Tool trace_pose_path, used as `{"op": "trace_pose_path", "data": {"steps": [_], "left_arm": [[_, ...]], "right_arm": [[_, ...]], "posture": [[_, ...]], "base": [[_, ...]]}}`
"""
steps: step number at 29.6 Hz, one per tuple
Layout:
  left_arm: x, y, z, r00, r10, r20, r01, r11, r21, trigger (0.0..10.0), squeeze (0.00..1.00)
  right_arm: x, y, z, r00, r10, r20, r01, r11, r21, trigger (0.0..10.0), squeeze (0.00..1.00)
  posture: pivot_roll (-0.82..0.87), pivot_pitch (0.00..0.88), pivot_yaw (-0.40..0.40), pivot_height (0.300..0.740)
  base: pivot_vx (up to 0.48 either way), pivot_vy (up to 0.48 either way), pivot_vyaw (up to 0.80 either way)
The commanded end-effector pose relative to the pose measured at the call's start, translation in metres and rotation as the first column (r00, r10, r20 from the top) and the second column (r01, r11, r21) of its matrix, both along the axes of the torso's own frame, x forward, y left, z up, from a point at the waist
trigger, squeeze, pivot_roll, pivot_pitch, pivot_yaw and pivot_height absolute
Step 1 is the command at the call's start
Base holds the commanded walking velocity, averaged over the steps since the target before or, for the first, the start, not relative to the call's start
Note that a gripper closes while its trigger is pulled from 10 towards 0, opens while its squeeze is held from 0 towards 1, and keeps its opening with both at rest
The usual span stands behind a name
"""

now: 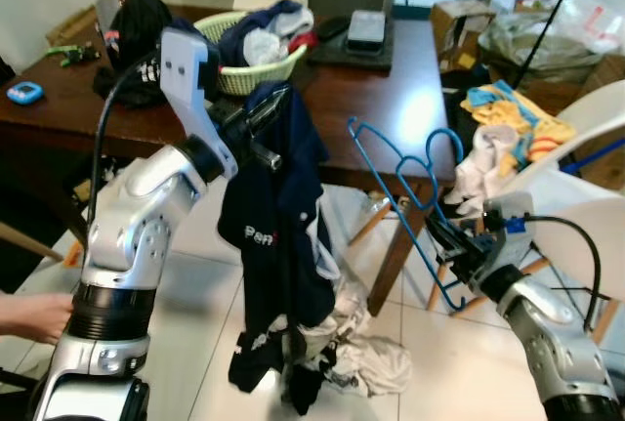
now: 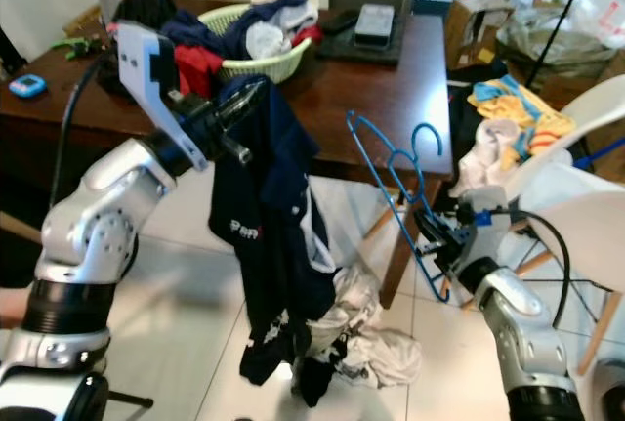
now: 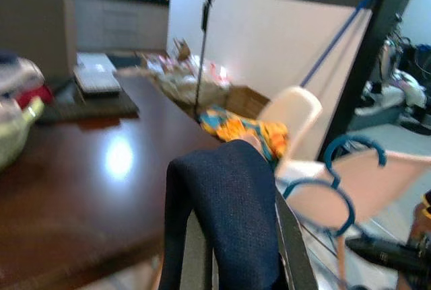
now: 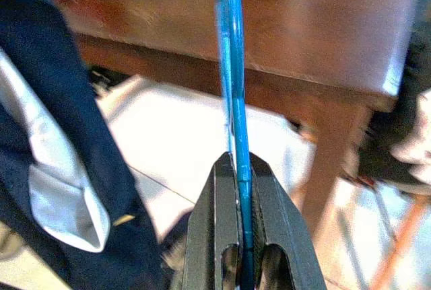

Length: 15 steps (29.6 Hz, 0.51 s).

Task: Hang hanger

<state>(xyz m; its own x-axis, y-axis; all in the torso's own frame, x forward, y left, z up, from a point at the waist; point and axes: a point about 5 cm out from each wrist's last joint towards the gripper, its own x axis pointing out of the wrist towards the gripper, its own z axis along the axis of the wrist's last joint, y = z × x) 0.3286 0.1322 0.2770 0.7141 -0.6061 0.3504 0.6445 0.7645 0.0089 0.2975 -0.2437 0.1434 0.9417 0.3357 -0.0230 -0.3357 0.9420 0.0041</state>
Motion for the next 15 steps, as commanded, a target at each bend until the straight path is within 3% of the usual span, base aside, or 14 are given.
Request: {"op": "trace_pose_path", "data": {"steps": [1,5,6,10,11,13,15], "left_arm": [[-0.001,0.011,-0.011,0.999,0.035,-0.031,-0.034,0.999,0.029,10.0,0.00],[-0.002,0.018,-0.025,0.995,0.064,-0.078,-0.061,0.997,0.039,10.0,0.00],[-0.001,0.025,-0.035,0.990,0.099,-0.104,-0.093,0.994,0.058,10.0,0.00],[-0.001,0.029,-0.042,0.985,0.122,-0.120,-0.114,0.991,0.073,10.0,0.00],[0.003,0.040,-0.054,0.970,0.196,-0.143,-0.182,0.978,0.104,10.0,0.00],[0.003,0.040,-0.054,0.970,0.196,-0.143,-0.182,0.978,0.104,10.0,0.00],[0.007,0.071,-0.084,0.897,0.393,-0.203,-0.365,0.917,0.161,10.0,0.00]], "right_arm": [[-0.004,0.002,-0.008,1.000,0.006,-0.020,-0.006,1.000,-0.003,10.0,0.00],[-0.005,0.002,-0.011,0.999,0.006,-0.034,-0.007,1.000,-0.011,10.0,0.00],[-0.006,0.001,-0.016,0.999,0.005,-0.053,-0.006,1.000,-0.027,10.0,0.00],[-0.007,0.001,-0.019,0.998,0.004,-0.066,-0.006,0.999,-0.038,10.0,0.00],[-0.009,0.000,-0.028,0.995,0.001,-0.101,-0.008,0.998,-0.066,10.0,0.00],[-0.009,0.000,-0.028,0.995,0.001,-0.101,-0.008,0.998,-0.066,10.0,0.00],[-0.017,-0.002,-0.049,0.984,-0.009,-0.178,-0.011,0.994,-0.111,10.0,0.00]], "posture": [[0.03,0.134,-0.029,0.740],[0.03,0.134,-0.030,0.740],[0.02,0.132,-0.031,0.740],[0.02,0.130,-0.029,0.740],[0.03,0.128,-0.031,0.740],[0.03,0.128,-0.031,0.740],[0.03,0.125,-0.029,0.740]], "base": [[-0.368,0.000,0.00],[-0.304,0.000,0.00],[0.000,0.000,0.00],[0.000,0.000,0.00],[0.000,0.000,0.00],[0.000,0.000,0.00],[0.000,0.000,0.00]]}}
